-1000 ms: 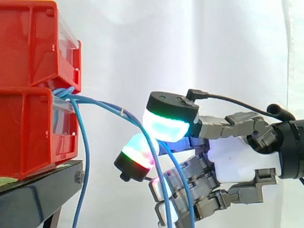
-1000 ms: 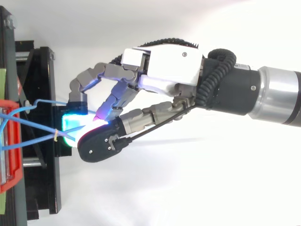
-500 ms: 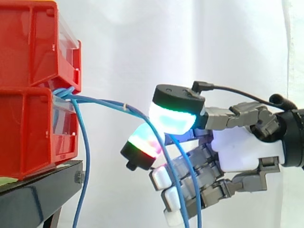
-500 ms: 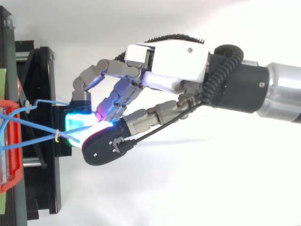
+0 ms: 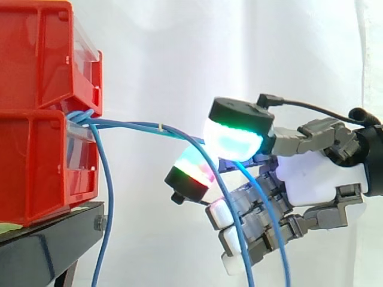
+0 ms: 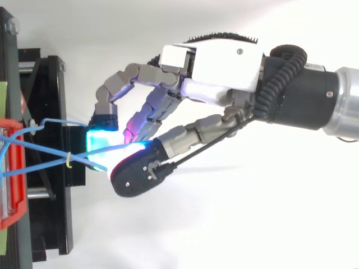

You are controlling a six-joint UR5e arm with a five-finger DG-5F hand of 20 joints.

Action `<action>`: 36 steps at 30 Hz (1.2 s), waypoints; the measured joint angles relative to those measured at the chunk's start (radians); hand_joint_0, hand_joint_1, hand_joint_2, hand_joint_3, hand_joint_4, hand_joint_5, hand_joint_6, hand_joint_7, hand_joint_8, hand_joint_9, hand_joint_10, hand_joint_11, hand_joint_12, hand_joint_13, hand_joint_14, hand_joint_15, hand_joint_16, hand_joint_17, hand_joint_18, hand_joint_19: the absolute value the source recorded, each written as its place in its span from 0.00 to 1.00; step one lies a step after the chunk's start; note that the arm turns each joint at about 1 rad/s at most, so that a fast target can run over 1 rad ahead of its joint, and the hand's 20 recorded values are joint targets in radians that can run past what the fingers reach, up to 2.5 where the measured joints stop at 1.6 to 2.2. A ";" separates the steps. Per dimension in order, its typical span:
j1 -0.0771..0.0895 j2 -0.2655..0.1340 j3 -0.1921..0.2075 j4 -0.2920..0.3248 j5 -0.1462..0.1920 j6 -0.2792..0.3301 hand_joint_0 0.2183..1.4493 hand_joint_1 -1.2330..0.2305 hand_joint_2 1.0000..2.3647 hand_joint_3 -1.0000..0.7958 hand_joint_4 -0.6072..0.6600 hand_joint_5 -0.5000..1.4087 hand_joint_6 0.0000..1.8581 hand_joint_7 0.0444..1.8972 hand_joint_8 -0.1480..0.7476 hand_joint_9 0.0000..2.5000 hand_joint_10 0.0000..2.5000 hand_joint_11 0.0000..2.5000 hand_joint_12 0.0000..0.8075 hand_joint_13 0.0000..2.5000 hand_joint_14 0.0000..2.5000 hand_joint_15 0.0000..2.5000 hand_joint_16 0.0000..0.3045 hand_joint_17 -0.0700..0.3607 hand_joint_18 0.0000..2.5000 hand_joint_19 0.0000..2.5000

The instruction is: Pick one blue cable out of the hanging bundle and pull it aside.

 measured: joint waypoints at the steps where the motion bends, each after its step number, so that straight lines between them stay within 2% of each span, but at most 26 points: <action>1: 0.000 0.000 0.000 0.000 0.000 0.000 0.24 0.43 0.00 0.28 0.47 0.21 0.49 0.49 0.46 0.42 0.01 0.20 0.37 0.39 0.01 0.21 0.16 0.42 0.31 0.18; 7: -0.001 0.001 0.003 0.001 0.000 -0.001 0.23 0.46 0.00 0.28 0.47 0.21 0.48 0.50 0.47 0.43 0.01 0.20 0.38 0.39 0.01 0.21 0.17 0.43 0.31 0.19; 13: -0.001 0.001 0.004 -0.002 0.000 0.000 0.29 0.39 0.01 0.38 0.47 0.21 0.48 0.54 0.46 0.42 0.01 0.20 0.36 0.39 0.01 0.21 0.16 0.41 0.30 0.19; 17: -0.001 0.001 0.004 -0.002 0.000 -0.001 0.29 0.34 0.01 0.49 0.41 0.23 0.49 0.55 0.47 0.45 0.01 0.20 0.38 0.41 0.01 0.20 0.17 0.43 0.33 0.17; 21: -0.001 0.001 0.004 -0.002 0.000 -0.001 0.29 0.32 0.01 0.53 0.34 0.24 0.48 0.56 0.49 0.47 0.01 0.19 0.40 0.43 0.01 0.20 0.19 0.46 0.36 0.15; 32: -0.001 0.002 0.004 -0.002 0.000 -0.001 0.30 0.28 0.00 0.57 0.25 0.25 0.48 0.55 0.47 0.50 0.01 0.18 0.40 0.45 0.01 0.20 0.20 0.48 0.38 0.13; 34: -0.001 0.003 0.004 -0.004 0.000 -0.001 0.28 0.30 0.00 0.55 0.29 0.24 0.48 0.55 0.47 0.50 0.01 0.18 0.40 0.44 0.01 0.20 0.20 0.48 0.37 0.14; 35: -0.001 0.004 0.004 -0.006 0.000 -0.002 0.28 0.34 0.01 0.48 0.37 0.23 0.47 0.55 0.46 0.47 0.01 0.19 0.39 0.42 0.01 0.21 0.19 0.46 0.33 0.16; 36: -0.001 0.005 0.004 -0.008 0.000 -0.002 0.27 0.35 0.01 0.46 0.38 0.23 0.47 0.55 0.45 0.46 0.01 0.19 0.39 0.41 0.01 0.21 0.18 0.45 0.33 0.17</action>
